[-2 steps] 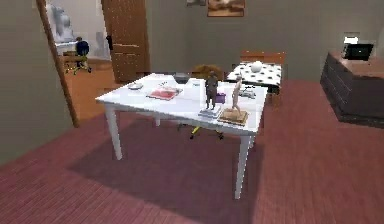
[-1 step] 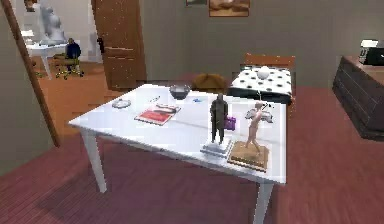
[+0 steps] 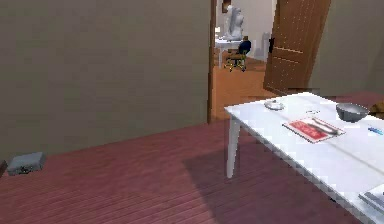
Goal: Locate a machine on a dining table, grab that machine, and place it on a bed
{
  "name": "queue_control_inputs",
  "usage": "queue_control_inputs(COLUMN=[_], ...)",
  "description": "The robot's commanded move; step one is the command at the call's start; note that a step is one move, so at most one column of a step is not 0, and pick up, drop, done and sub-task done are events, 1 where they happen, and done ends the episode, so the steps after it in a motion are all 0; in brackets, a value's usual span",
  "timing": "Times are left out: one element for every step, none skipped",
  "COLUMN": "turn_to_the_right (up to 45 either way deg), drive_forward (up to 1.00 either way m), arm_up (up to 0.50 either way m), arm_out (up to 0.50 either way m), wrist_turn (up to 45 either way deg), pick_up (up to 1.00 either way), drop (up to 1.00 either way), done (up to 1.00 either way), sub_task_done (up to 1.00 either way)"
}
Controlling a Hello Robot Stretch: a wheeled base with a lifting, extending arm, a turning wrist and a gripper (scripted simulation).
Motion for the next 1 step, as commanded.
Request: queue_control_inputs(turn_to_the_right=[-3.0], drive_forward=[0.00], arm_up=[0.00], arm_out=[0.00], wrist_turn=[0.0], pick_up=[0.00], drop=[0.00], done=[0.00], sub_task_done=[0.00])
